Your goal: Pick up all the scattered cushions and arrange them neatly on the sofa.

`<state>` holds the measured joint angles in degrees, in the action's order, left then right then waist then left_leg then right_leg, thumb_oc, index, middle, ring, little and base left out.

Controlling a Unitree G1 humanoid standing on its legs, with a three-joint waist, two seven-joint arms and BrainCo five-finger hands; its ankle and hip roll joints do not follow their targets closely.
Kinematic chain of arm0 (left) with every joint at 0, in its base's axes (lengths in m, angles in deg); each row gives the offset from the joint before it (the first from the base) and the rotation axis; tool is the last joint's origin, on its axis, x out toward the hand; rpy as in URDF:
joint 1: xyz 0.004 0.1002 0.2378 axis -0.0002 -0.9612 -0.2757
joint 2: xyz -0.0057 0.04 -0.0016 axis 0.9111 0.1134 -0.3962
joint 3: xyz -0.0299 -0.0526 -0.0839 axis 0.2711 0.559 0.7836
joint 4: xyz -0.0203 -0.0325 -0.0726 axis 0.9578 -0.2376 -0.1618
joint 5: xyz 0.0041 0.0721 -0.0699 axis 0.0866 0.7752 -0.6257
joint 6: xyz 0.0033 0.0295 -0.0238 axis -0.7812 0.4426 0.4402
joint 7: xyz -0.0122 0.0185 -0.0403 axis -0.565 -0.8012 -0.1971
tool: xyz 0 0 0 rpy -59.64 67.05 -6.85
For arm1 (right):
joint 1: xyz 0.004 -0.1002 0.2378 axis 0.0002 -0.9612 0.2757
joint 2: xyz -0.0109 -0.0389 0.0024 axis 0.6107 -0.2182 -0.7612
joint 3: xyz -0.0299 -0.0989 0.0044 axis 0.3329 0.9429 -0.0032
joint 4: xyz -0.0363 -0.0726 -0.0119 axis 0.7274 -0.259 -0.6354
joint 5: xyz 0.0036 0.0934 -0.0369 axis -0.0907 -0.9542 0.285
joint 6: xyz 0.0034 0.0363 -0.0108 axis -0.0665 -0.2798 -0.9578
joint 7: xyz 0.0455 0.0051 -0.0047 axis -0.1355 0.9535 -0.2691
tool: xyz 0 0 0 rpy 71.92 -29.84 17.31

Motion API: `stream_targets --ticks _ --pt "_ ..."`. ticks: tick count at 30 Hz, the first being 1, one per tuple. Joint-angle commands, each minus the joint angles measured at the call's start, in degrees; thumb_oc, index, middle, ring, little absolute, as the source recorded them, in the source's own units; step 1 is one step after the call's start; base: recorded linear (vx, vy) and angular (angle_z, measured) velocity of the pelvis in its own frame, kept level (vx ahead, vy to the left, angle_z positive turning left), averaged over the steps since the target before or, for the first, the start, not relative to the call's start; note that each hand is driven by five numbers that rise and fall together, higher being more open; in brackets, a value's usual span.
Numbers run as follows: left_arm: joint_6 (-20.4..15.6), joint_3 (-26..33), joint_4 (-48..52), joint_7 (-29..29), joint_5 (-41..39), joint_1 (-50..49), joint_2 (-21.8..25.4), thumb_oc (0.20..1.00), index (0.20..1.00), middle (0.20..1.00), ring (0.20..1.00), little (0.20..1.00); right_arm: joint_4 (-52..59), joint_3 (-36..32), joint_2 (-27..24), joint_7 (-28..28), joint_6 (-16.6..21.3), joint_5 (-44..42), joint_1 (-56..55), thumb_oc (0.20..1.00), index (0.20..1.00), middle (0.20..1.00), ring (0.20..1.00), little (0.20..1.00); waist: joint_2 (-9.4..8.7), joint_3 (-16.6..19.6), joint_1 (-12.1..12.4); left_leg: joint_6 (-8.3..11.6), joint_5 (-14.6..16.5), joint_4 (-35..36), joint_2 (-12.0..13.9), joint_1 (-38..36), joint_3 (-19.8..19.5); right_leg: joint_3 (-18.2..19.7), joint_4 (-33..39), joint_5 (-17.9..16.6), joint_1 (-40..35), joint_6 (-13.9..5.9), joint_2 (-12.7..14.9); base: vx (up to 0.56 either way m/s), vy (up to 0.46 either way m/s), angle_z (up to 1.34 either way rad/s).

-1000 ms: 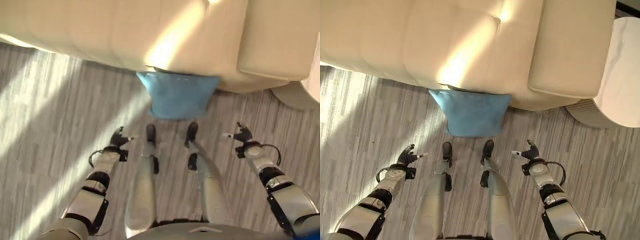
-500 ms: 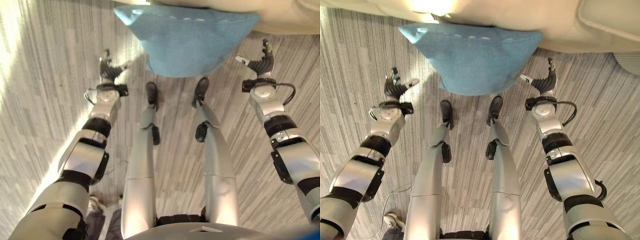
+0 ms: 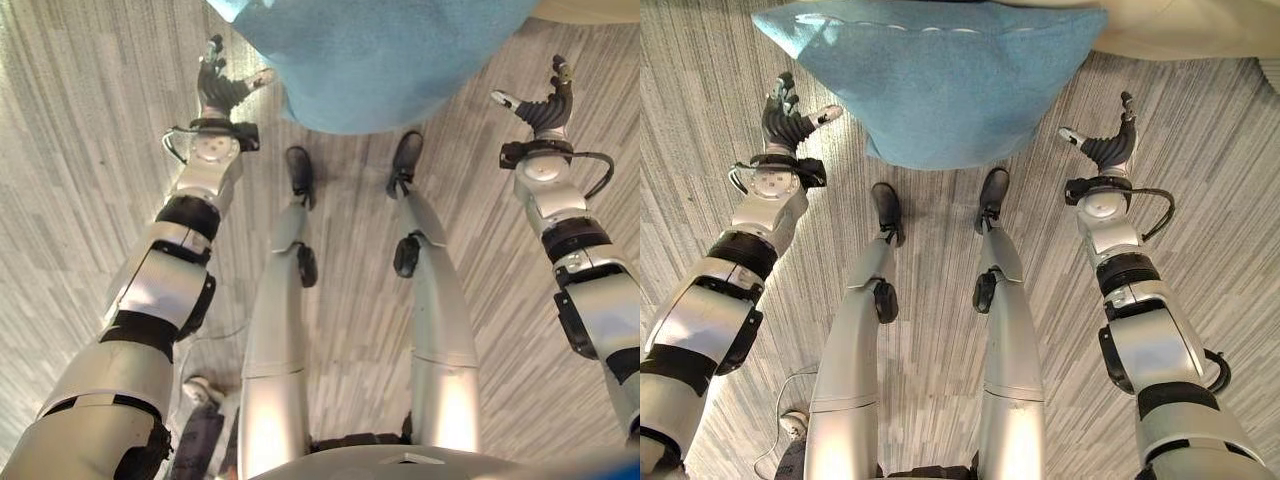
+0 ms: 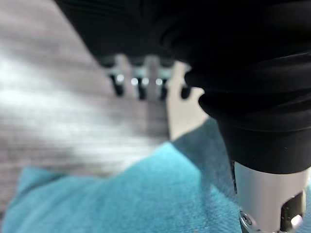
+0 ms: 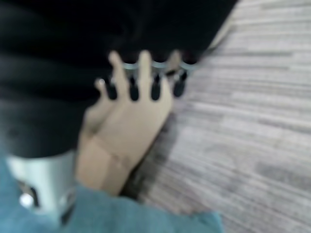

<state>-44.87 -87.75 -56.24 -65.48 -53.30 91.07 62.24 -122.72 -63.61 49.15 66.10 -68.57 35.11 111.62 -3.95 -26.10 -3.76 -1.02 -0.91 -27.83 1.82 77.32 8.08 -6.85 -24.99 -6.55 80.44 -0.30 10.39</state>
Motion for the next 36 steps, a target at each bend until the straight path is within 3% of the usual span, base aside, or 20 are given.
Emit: stream_targets --ticks 1,10,23,28,35,36 --pt "-0.98 1.23 -1.45 -0.27 -1.3 -7.16 -1.5 1.0 1.0 1.0 1.0 1.0 0.52 3.55 0.03 0.97 1.3 -1.82 -4.35 1.0 1.0 1.0 1.0 1.0 1.92 7.85 -0.94 2.03 2.8 0.61 -1.29 1.73 -3.45 2.15 -6.68 7.89 0.42 -6.82 0.15 0.03 0.011 -0.06" --pt "-0.7 -0.22 -1.78 -1.38 -3.44 -2.37 -2.16 1.0 1.0 1.0 1.0 1.0 1.62 5.01 -0.35 1.79 2.23 -5.14 1.55 1.0 1.0 1.0 1.0 1.0 1.96 8.26 -1.31 0.77 3.61 -3.4 -0.63 7.86 -3.6 3.16 -9.67 8.18 6.9 -7.12 -0.82 0.04 0.003 -0.07" --pt "-1.22 -5.44 1.4 -1.98 -2.65 4.56 -4.99 1.0 1.0 1.0 1.0 1.0 2.32 13.4 1.56 1.86 1.3 -2.85 12.99 1.0 1.0 1.0 1.0 1.0 2.02 10.53 -0.36 1.42 1.79 0.08 -0.6 9.41 -5.03 2.31 -7.99 7.9 8.7 -7.27 -1.59 0.01 -0.024 -0.01" --pt "-2.34 -5.81 3.25 -2.58 -3.47 5.23 -6.85 1.0 1.0 1.0 1.0 1.0 3.02 17.91 5.74 1.04 0.77 -0.91 18.03 1.0 1.0 1.0 1.0 1.0 2.17 11.82 1.17 1.99 0.51 2.8 -0.65 8.31 -5.58 1.39 -6.6 7.88 7.84 -7.32 -2.11 0.0 -0.043 0.01" --pt "-3.52 -5.16 5.3 -3.29 -5.87 5.92 -8.53 1.0 1.0 1.0 1.0 1.0 6.45 17.69 14.99 -0.66 4.0 -5.98 17.72 1.0 1.0 1.0 1.0 1.0 2.53 12.71 1.77 2.48 -0.22 3.98 -0.44 7.76 -6.22 0.59 -6.24 7.77 7.36 -7.26 -2.45 0.0 -0.016 0.02" --pt "-4.36 -4.85 7.39 -2.55 -6.88 5.63 -8.59 0.498 0.498 0.498 0.498 0.498 8.21 18.57 17.58 -2.17 5.08 -7.12 17.14 0.2 0.2 0.2 0.2 0.2 2.77 12.88 1.86 2.91 -0.82 5.15 -0.33 7.16 -6.26 0.2 -5.66 7.66 6.83 -7.24 -2.5 0.0 0.0 0.0"
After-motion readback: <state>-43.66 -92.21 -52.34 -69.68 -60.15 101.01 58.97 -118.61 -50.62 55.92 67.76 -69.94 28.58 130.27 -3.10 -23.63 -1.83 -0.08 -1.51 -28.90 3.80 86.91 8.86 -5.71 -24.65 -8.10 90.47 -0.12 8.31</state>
